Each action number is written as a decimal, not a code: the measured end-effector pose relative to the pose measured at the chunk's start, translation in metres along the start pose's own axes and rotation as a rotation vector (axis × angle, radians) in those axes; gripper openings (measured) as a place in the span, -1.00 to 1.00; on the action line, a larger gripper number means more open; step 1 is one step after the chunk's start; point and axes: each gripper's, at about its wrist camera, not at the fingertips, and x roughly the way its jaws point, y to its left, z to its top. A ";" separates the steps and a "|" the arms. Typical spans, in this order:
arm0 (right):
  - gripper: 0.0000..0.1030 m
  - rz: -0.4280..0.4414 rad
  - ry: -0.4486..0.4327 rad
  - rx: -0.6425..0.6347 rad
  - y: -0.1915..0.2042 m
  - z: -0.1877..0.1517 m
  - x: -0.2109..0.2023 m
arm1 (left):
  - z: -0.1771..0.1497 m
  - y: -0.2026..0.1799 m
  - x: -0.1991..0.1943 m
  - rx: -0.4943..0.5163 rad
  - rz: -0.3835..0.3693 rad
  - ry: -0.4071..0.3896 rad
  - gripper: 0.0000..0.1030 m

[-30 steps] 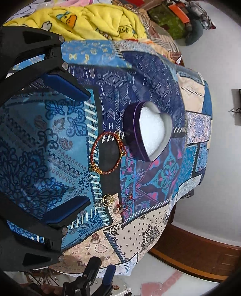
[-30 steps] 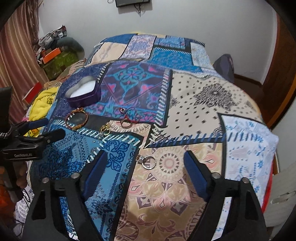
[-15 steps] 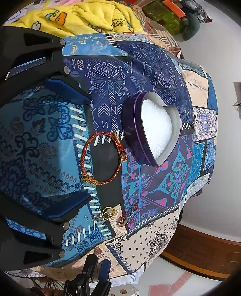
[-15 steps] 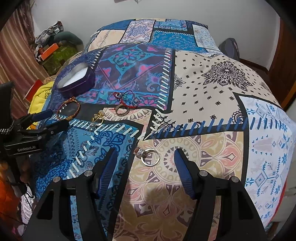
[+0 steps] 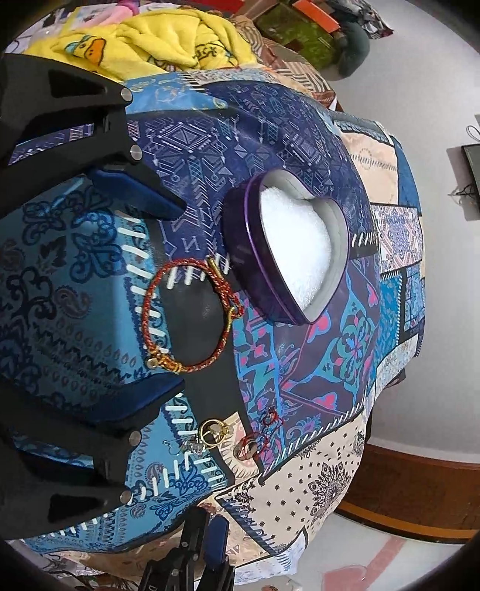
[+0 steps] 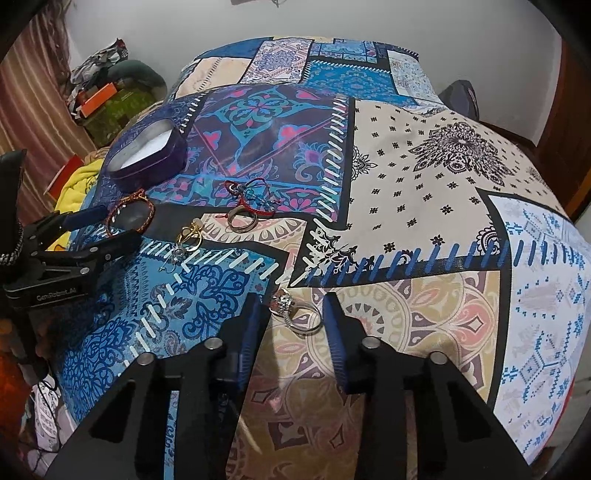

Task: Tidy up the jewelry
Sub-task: 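Grasp the red braided bracelet with the left tool while the right tool grasps a silver ring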

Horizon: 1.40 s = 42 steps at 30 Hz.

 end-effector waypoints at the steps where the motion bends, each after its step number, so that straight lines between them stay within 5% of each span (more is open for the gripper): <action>1: -0.51 0.004 0.001 0.005 0.000 0.001 0.000 | 0.001 0.000 0.001 0.001 -0.001 0.000 0.60; 10: -0.55 0.039 0.001 0.041 -0.003 0.001 -0.004 | 0.005 -0.010 -0.003 0.036 -0.004 -0.023 -0.33; 12: -0.83 0.045 0.000 0.045 -0.003 0.001 -0.006 | 0.004 -0.012 -0.006 0.040 -0.003 -0.021 -0.46; 19: -0.83 0.032 -0.029 0.048 -0.004 0.005 -0.017 | 0.004 -0.007 -0.018 -0.006 -0.042 -0.034 -0.96; 27: -0.79 -0.019 -0.053 0.048 -0.008 0.005 -0.032 | 0.009 0.005 -0.044 -0.067 -0.054 -0.090 -0.96; 31: -0.26 -0.038 -0.039 0.035 -0.010 0.004 -0.032 | 0.008 0.010 -0.052 -0.090 -0.060 -0.102 -0.96; 42: -0.35 0.000 0.013 -0.007 0.001 0.003 0.003 | -0.001 0.001 -0.055 -0.079 -0.050 -0.090 -0.96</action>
